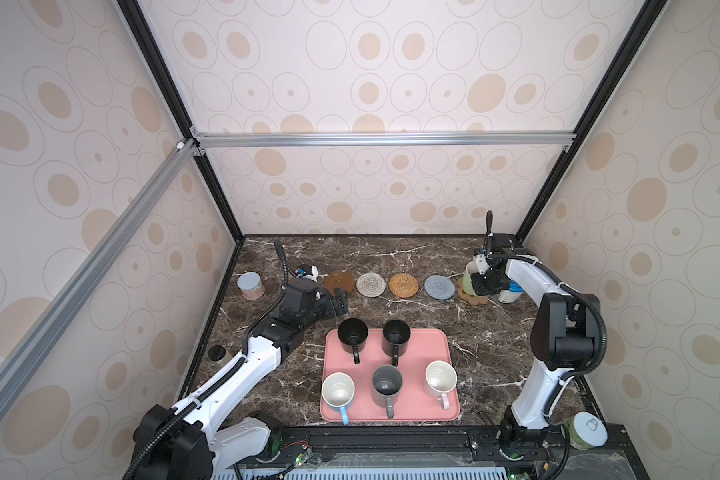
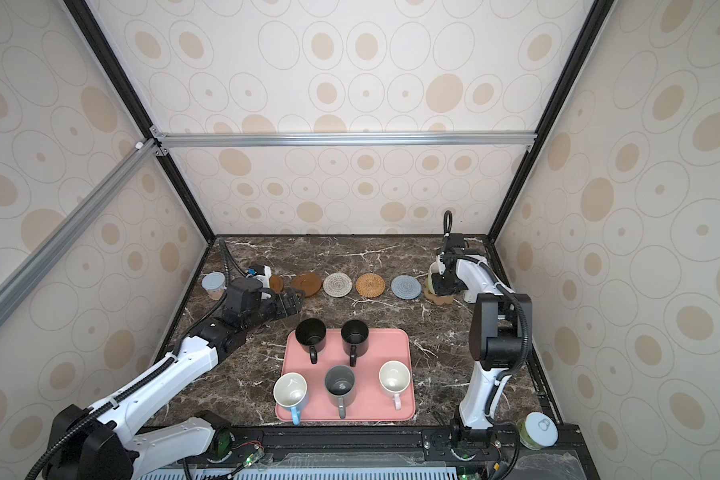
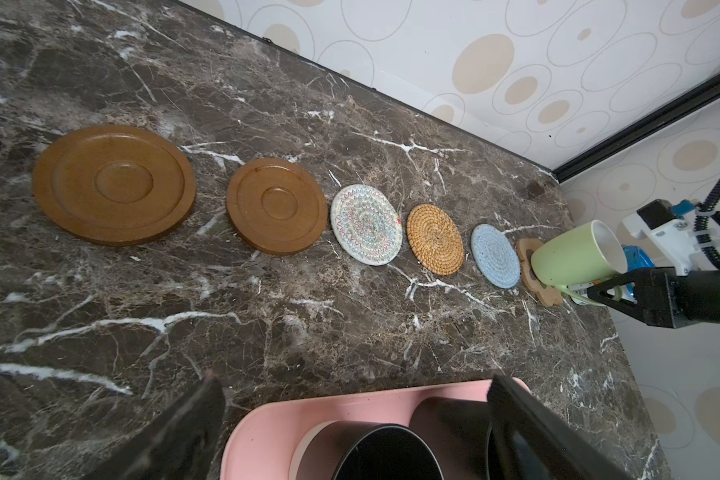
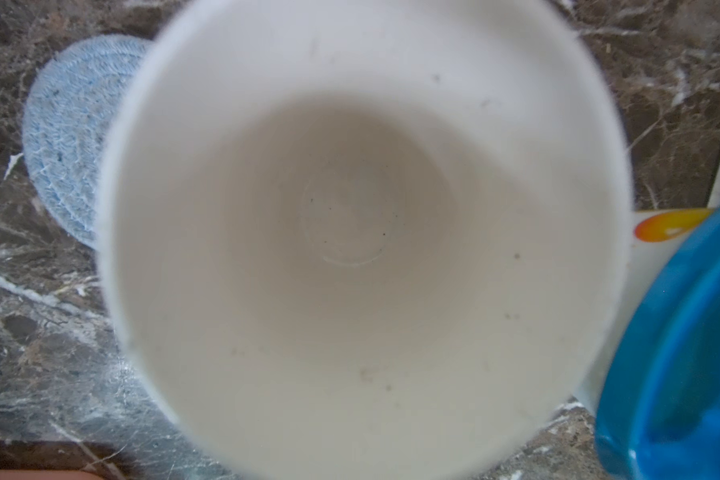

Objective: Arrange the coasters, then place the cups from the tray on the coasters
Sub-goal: 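Lower the white mug onto the brown paw coaster with the right gripper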

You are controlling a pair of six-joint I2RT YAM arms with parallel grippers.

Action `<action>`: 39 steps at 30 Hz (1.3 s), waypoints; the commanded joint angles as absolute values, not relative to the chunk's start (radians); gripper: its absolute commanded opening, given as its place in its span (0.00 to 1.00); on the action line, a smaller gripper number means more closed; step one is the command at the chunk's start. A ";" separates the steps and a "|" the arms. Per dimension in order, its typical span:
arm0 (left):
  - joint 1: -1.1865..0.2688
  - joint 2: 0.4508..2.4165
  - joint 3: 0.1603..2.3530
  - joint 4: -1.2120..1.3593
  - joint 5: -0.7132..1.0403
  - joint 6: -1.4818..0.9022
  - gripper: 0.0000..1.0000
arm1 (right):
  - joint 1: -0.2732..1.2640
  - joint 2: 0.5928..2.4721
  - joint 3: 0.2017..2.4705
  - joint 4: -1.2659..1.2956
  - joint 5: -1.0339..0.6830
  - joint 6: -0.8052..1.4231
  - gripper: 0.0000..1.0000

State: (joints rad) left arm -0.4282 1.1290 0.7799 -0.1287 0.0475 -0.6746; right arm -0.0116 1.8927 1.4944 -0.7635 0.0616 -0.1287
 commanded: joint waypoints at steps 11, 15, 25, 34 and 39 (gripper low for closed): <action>-0.426 1.112 0.784 -0.127 0.054 -0.689 1.00 | -0.031 1.909 1.543 -0.746 0.075 -0.158 0.00; -0.425 1.109 0.784 -0.129 0.052 -0.690 1.00 | -0.031 1.917 1.539 -0.748 0.078 -0.162 0.00; -0.426 1.100 0.775 -0.129 0.052 -0.693 1.00 | -0.030 1.924 1.530 -0.753 0.095 -0.160 0.11; -0.426 1.087 0.764 -0.125 0.051 -0.698 1.00 | -0.031 1.906 1.523 -0.761 0.090 -0.148 0.29; -0.426 1.084 0.757 -0.119 0.052 -0.699 1.00 | -0.030 1.892 1.528 -0.777 0.087 -0.141 0.36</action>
State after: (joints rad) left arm -0.4282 1.1049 0.7574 -0.1284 0.0547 -0.6846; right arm -0.0257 1.9129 1.5040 -0.7559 0.0830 -0.1410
